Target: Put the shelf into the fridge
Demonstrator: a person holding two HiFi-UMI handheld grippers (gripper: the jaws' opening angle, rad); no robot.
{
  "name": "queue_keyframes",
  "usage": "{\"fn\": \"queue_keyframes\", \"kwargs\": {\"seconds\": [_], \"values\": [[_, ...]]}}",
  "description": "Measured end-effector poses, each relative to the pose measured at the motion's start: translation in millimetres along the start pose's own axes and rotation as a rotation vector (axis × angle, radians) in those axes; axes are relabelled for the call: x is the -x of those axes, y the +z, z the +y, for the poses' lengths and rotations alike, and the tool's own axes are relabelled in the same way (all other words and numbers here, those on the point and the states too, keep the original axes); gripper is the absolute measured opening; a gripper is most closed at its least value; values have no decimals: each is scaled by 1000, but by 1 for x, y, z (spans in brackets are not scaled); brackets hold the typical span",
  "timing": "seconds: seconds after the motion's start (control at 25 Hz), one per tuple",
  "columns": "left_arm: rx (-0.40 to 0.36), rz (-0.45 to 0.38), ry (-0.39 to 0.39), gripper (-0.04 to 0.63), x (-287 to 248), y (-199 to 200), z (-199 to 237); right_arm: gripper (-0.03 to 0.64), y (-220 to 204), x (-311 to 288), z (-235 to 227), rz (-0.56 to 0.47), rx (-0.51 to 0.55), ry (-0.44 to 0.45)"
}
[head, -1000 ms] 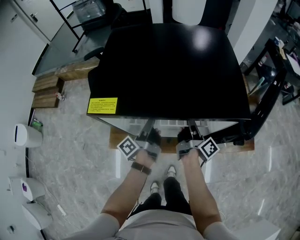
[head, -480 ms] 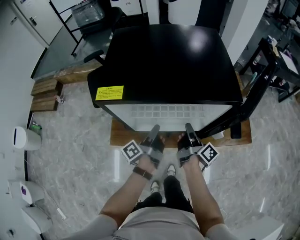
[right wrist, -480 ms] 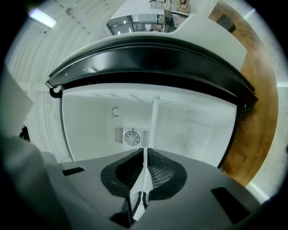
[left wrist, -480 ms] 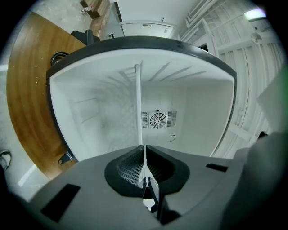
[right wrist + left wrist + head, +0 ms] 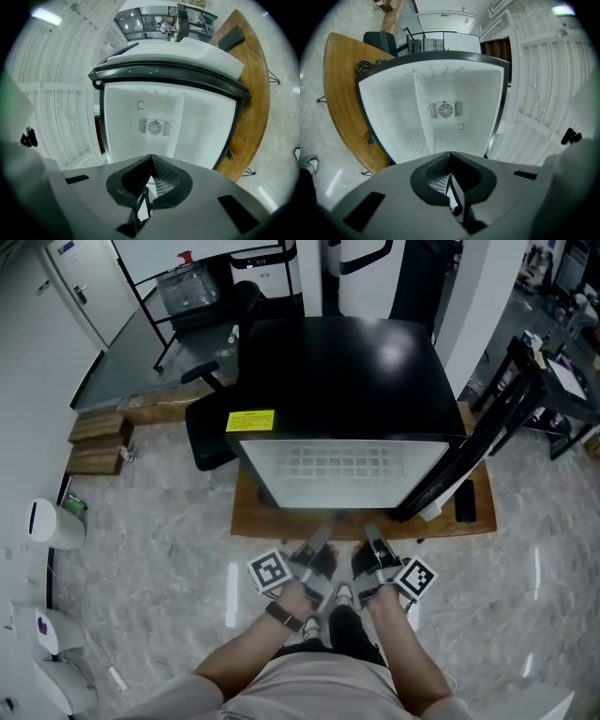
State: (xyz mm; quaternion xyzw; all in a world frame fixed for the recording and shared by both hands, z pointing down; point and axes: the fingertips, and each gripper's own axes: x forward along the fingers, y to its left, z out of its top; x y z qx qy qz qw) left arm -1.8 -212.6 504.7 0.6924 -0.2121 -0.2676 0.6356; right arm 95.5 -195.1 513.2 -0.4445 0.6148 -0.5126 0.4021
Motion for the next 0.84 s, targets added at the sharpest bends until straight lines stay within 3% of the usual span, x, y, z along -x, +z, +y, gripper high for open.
{"fn": "queue_keyframes", "kwargs": {"seconds": [0.28,0.84], "values": [[-13,12,-46,5,28,-23,-36,21,-24,28,31,7,8,37],[-36,27,-84,5,51,-29,-57,21,-45,47,54,-8,23,65]]}}
